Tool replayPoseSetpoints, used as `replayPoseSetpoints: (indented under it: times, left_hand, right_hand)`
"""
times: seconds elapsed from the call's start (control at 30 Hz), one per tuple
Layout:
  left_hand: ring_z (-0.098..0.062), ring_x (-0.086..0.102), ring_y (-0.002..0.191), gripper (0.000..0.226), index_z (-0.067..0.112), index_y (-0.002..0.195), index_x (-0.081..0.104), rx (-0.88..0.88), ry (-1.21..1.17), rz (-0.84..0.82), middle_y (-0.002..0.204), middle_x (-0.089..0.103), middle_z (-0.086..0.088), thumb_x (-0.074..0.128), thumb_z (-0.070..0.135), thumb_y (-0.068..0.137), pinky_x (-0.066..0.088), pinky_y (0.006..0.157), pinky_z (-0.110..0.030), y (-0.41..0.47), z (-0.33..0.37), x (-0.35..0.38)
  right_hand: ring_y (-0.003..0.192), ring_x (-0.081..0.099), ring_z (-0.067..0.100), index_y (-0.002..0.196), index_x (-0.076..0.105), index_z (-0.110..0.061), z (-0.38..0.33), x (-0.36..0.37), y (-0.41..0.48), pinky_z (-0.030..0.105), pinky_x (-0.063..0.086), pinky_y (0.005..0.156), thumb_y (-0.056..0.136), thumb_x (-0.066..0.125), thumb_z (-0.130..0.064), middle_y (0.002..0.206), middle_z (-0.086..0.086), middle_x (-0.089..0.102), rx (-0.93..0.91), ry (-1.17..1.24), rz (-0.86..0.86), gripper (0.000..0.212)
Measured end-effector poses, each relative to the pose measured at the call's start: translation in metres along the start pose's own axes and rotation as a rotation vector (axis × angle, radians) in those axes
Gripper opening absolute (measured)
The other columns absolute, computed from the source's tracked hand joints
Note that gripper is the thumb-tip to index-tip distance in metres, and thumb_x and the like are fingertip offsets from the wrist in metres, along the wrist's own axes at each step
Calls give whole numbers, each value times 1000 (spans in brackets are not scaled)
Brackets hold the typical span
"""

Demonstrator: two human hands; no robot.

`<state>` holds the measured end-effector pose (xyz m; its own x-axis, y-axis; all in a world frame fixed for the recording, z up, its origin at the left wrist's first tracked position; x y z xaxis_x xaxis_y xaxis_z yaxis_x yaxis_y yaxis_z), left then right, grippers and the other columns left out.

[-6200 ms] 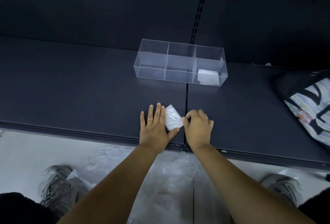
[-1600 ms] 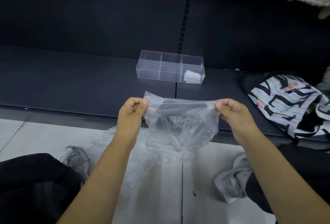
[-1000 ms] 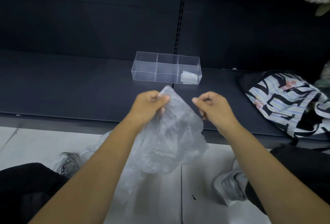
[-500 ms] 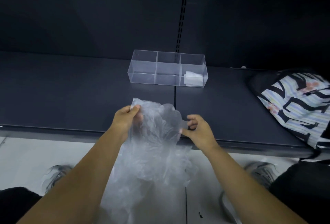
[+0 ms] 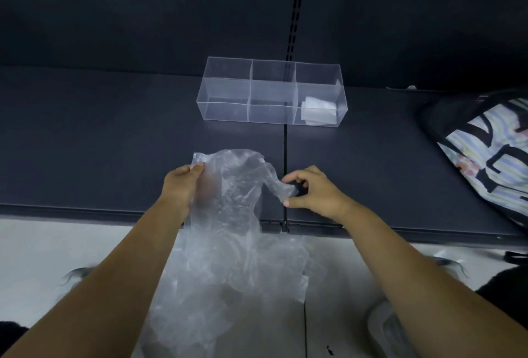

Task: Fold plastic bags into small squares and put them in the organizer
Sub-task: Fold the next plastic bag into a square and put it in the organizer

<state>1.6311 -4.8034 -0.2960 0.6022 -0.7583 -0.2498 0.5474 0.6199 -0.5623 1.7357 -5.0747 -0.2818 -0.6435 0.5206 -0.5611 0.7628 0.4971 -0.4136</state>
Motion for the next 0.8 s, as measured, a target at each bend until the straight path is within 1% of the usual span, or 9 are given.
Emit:
replayPoseSetpoints:
  times: [0.07, 0.17, 0.27, 0.33, 0.4, 0.5, 0.57, 0.67, 0.8]
  left_hand:
    - [-34, 62, 105, 24, 20, 74, 64, -10, -8, -6, 104, 69, -8, 65, 40, 87, 45, 100, -53, 1, -2, -1]
    - [-35, 62, 106, 23, 18, 78, 65, -9, -24, -1, 108, 69, -13, 65, 39, 88, 44, 101, -53, 0, -3, -1]
    - [-34, 62, 105, 21, 16, 83, 64, 1, -43, 15, 105, 70, -13, 65, 37, 88, 45, 101, -50, -2, -2, -3]
    - [-29, 61, 98, 21, 18, 77, 61, -5, -48, 34, 91, 68, -5, 66, 36, 88, 46, 97, -41, -2, -2, -4]
    - [-22, 56, 87, 24, 21, 71, 57, -6, -50, 53, 78, 60, 4, 65, 34, 89, 42, 86, -33, -1, -3, -5]
    - [-13, 50, 70, 27, 22, 67, 53, -3, -63, 62, 71, 54, 8, 65, 32, 90, 38, 81, -31, -3, -4, -2]
    - [-7, 45, 64, 28, 22, 66, 52, 2, -68, 71, 70, 51, 9, 64, 32, 91, 35, 80, -31, -4, -3, -2]
    - [-6, 42, 64, 28, 22, 67, 52, 3, -72, 74, 70, 50, 10, 63, 31, 91, 34, 79, -32, -6, -1, -1]
    - [-7, 42, 62, 30, 23, 65, 51, 6, -67, 82, 69, 49, 9, 63, 31, 91, 34, 78, -32, -5, -2, -2]
  right_hand:
    - [108, 48, 17, 99, 68, -19, -1, 3, 1, 34, 36, 104, 75, 81, -26, 103, -7, 46, 2, 5, 13, 28]
    - [89, 59, 14, 91, 69, -3, 4, 0, -3, 21, 46, 82, 79, 77, -15, 95, 4, 66, 44, 283, 47, 19]
    - [79, 63, 11, 90, 68, -8, 7, -11, -11, 16, 47, 70, 84, 69, -6, 85, 3, 71, 56, 552, 33, 6]
    - [85, 68, 16, 87, 62, -12, 9, -17, -15, 20, 52, 73, 89, 62, -4, 91, 7, 73, 66, 746, -11, 8]
    - [101, 68, 26, 95, 60, -10, 9, -13, -19, 32, 57, 83, 88, 59, -4, 107, 14, 71, 105, 1010, -113, 9]
    - [112, 63, 35, 109, 58, -5, 3, -3, -21, 41, 56, 85, 78, 64, -9, 119, 23, 64, 143, 1244, -216, 32]
    - [107, 66, 32, 102, 61, -5, 3, 0, -18, 39, 57, 81, 78, 67, -21, 115, 23, 66, 184, 1285, -174, 29]
    - [77, 72, 18, 88, 62, -11, 14, -8, -12, 30, 58, 65, 77, 72, -39, 88, 13, 74, 285, 1148, 18, 32]
    - [49, 55, 6, 76, 61, -15, 23, -19, -4, 19, 47, 49, 91, 64, -25, 64, 1, 65, 329, 906, 193, 18]
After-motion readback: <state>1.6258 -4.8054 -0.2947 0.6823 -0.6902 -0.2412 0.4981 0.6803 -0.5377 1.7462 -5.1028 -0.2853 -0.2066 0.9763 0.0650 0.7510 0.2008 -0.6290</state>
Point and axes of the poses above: each hand's wrist, its own y-axis towards the middle knuckle, its own x-axis out of the palm, z = x × y, the point moved 10 cm from there along y, towards the middle knuckle
